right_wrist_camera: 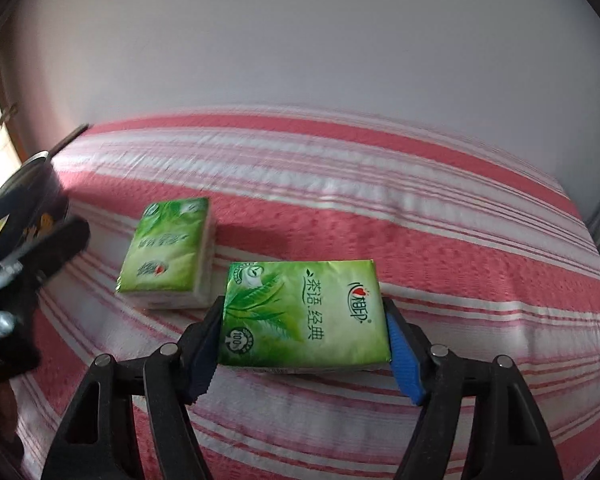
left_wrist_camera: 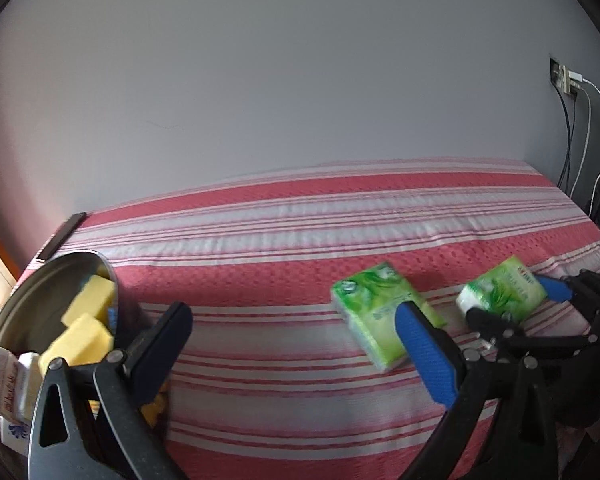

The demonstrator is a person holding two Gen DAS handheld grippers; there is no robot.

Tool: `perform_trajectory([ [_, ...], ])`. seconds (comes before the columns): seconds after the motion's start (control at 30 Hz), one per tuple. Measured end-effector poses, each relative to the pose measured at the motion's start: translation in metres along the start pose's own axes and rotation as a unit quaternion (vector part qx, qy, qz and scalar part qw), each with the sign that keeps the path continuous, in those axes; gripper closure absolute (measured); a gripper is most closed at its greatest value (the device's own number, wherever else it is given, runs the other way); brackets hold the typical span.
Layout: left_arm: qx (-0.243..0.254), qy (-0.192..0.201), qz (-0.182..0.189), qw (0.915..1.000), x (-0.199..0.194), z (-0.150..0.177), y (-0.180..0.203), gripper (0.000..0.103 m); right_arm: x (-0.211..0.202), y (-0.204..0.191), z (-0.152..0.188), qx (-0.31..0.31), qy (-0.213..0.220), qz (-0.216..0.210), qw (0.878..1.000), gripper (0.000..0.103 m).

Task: Organize objects
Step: 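Grasp a green tissue pack with the right tool while the left tool grasps the other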

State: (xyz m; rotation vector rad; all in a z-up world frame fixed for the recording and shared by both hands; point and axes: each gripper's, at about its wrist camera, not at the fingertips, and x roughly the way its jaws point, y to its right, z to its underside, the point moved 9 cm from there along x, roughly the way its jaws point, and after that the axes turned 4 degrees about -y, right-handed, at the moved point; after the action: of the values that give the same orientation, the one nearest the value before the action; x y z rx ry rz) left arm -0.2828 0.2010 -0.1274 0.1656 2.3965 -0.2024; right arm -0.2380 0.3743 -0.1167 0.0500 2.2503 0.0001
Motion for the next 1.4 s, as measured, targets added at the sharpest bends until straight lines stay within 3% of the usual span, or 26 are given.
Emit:
perform_trajectory([
  [0.17,0.008,-0.021,0.012,0.9997,0.014,0.0,0.029,0.0,-0.009,0.038,-0.001,0.041,0.016,0.041,0.998,0.03],
  [0.53,0.024,-0.058,0.027,0.9977,0.042,0.0,0.057,0.0,-0.012,0.058,0.001,0.08,0.027,0.019,0.996,0.029],
  [0.6,0.024,-0.069,0.032,0.9968,0.047,0.001,0.061,0.005,-0.012,0.057,0.001,0.074,0.028,0.019,0.997,0.029],
  [0.83,0.02,-0.094,0.065,0.9933,0.055,0.007,0.064,0.048,-0.012,0.046,-0.001,0.053,0.034,0.03,0.998,0.029],
  [0.87,0.02,-0.096,0.069,0.9928,0.055,0.008,0.065,0.05,-0.012,0.046,-0.001,0.05,0.035,0.029,0.998,0.029],
  [1.03,0.027,-0.089,0.074,0.9929,0.05,0.009,0.067,0.05,-0.014,0.043,-0.002,0.042,0.04,0.037,0.998,0.029],
  [1.4,0.043,-0.038,0.046,0.9973,0.028,0.003,0.061,0.05,-0.023,0.04,-0.002,0.04,0.058,0.042,0.997,0.029],
])
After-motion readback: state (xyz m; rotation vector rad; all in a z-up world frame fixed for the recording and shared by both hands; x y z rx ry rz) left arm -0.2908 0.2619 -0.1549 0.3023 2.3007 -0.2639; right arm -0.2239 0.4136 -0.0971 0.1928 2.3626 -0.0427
